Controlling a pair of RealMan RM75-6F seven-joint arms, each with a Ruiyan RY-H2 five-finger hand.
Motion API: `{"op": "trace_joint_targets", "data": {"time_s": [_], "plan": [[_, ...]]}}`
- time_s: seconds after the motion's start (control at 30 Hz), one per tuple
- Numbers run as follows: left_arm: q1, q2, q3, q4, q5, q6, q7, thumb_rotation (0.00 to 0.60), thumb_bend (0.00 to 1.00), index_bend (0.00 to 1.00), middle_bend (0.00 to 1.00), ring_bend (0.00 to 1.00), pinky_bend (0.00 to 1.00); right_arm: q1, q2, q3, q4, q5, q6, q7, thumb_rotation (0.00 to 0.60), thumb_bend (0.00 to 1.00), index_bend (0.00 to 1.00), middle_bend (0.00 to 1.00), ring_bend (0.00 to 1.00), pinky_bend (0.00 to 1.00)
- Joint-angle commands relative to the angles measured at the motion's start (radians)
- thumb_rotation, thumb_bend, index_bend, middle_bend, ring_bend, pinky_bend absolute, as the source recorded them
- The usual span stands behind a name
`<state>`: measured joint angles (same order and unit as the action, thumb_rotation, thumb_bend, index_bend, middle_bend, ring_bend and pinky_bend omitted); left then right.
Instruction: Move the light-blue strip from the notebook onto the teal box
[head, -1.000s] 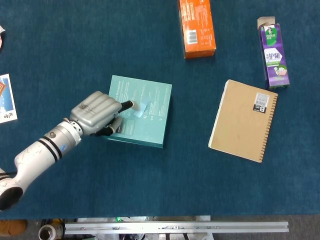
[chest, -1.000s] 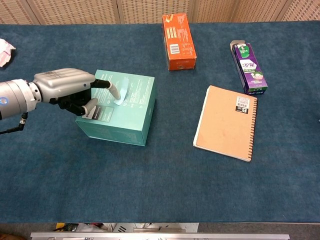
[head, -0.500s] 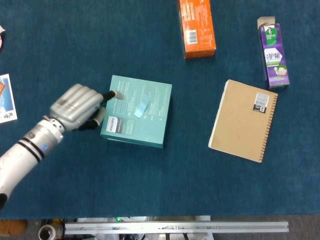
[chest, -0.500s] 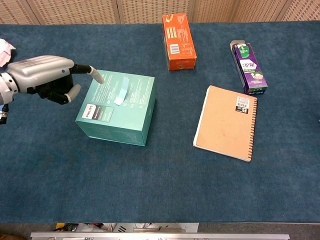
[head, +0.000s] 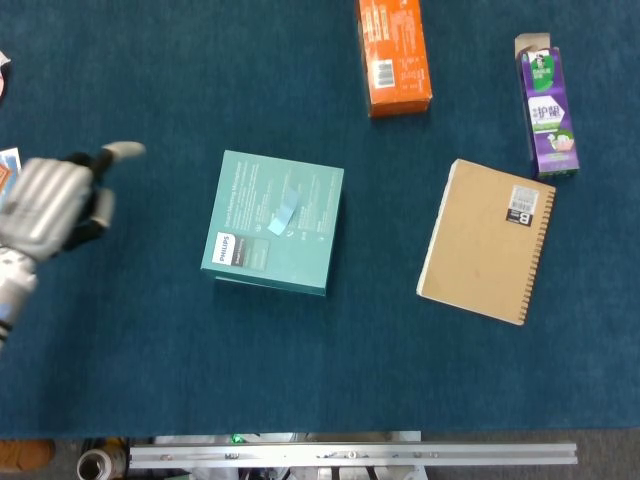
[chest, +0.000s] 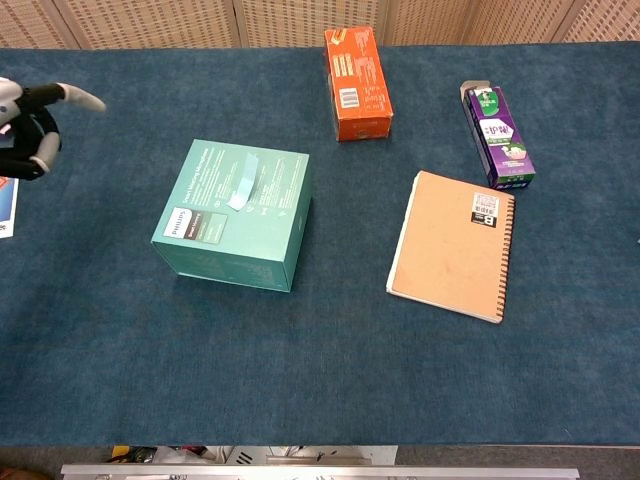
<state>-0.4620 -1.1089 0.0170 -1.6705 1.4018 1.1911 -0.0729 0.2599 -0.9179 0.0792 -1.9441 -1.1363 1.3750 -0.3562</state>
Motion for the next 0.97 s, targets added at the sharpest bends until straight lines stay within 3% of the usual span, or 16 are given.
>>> {"op": "trace_joint_targets", "data": {"time_s": [0.03,0.13,0.37,0.6,0.97], "plan": [[0.084,-0.015,0.013,0.059,0.012,0.103,-0.035,0.599,0.38,0.16,0.30,0.26,0.38,-0.033,-0.004,-0.021,0.023,-0.039,0.025,0.032,0.600,0.19,0.34,0.48,0.45,0.64],[0.150,-0.016,0.021,0.084,0.014,0.183,-0.034,0.599,0.38,0.16,0.28,0.23,0.34,-0.061,-0.017,-0.038,0.062,-0.108,0.060,0.056,0.600,0.18,0.33,0.45,0.41,0.59],[0.254,0.018,0.036,0.071,0.006,0.282,-0.018,0.600,0.38,0.16,0.28,0.23,0.32,-0.122,-0.070,-0.063,0.163,-0.223,0.144,0.117,0.600,0.11,0.32,0.44,0.39,0.57],[0.314,0.038,0.039,0.061,0.030,0.336,-0.037,0.600,0.38,0.16,0.28,0.23,0.32,-0.162,-0.077,-0.072,0.169,-0.269,0.176,0.162,0.600,0.10,0.32,0.44,0.39,0.57],[0.349,0.019,0.025,0.059,0.065,0.356,-0.033,0.600,0.38,0.16,0.28,0.23,0.32,-0.165,-0.070,-0.064,0.151,-0.280,0.137,0.171,0.600,0.10,0.32,0.44,0.39,0.57]]}}
